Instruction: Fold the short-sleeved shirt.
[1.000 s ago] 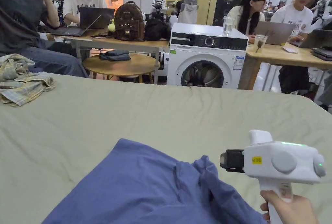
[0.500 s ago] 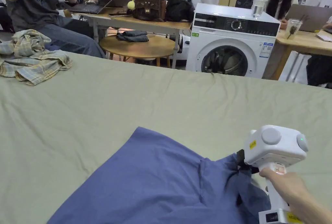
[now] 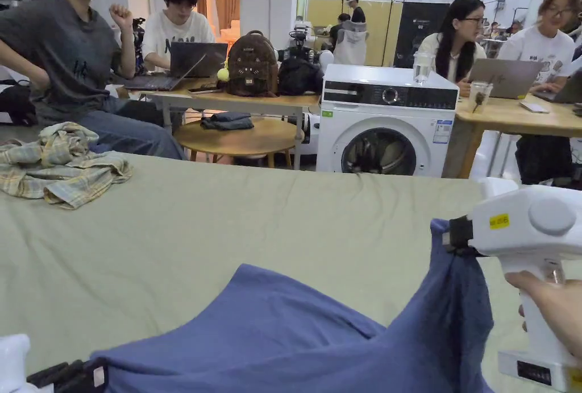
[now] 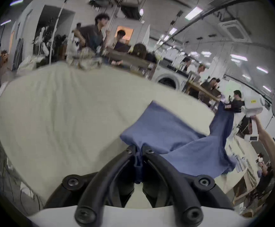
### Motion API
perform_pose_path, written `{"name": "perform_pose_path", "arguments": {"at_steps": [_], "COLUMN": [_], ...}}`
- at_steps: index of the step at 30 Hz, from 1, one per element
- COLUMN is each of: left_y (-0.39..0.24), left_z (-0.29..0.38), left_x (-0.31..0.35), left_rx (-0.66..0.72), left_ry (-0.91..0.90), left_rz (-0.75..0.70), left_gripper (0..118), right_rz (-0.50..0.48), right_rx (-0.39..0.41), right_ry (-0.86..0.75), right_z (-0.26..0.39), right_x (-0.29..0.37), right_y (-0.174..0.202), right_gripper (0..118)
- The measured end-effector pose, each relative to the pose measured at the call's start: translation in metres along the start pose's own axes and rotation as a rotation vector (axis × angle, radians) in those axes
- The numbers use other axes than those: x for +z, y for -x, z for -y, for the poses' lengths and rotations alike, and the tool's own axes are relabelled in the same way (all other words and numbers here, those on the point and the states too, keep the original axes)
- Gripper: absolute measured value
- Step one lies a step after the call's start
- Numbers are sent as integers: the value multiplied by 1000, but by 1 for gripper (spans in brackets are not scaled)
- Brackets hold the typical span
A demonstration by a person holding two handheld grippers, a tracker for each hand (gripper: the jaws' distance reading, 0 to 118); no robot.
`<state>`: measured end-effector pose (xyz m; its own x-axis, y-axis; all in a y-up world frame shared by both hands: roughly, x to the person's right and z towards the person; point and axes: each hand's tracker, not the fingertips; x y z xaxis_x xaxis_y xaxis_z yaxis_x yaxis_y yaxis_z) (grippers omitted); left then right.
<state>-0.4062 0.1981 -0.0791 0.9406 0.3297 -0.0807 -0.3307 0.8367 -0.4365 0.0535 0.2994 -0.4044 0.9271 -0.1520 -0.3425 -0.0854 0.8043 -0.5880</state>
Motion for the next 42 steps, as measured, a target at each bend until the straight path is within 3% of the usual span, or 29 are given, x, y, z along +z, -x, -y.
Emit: {"name": "perform_pose_path", "arguments": {"at_steps": [4, 7, 10, 14, 18, 23, 26, 31, 35, 42], "left_y": [-30, -49, -70, -94, -112, -118, -126, -129, -123, -96], "left_z": [-75, -134, -196, -272, -332, -388, -407, -418, -405, -338], "left_x": [3, -8, -24, -50, -75, -95, -103, -110, -123, -154], "left_rx": [-57, -93, -120, -148, -213, -137, -188, -192, -217, -228], "left_ry": [-119, -174, -210, -251, -260, -281, -296, -330, -309, -193], "left_rz": [59, 74, 72, 40, -20, -41, -96, -110, -125, -117], "left_gripper": [1, 1, 1, 1, 1, 1, 1, 1, 1, 1], "right_rz": [40, 127, 179, 266, 257, 290, 283, 324, 306, 303], "right_rx": [27, 69, 60, 63, 22, 4, 3, 76, 62, 50], "right_ry": [-143, -241, -329, -396, -424, -499, -545, -603, -611, -468], "right_z": [-40, -78, -121, -179, -224, -279, -310, -355, -352, -301], "right_x": [80, 124, 157, 163, 154, 143, 146, 152, 143, 90], "right_y": [-3, -4, -4, -10, -17, -12, 2, 22, 23, 6], "right_gripper": [0, 0, 0, 0, 0, 0, 0, 0, 0, 0]}}
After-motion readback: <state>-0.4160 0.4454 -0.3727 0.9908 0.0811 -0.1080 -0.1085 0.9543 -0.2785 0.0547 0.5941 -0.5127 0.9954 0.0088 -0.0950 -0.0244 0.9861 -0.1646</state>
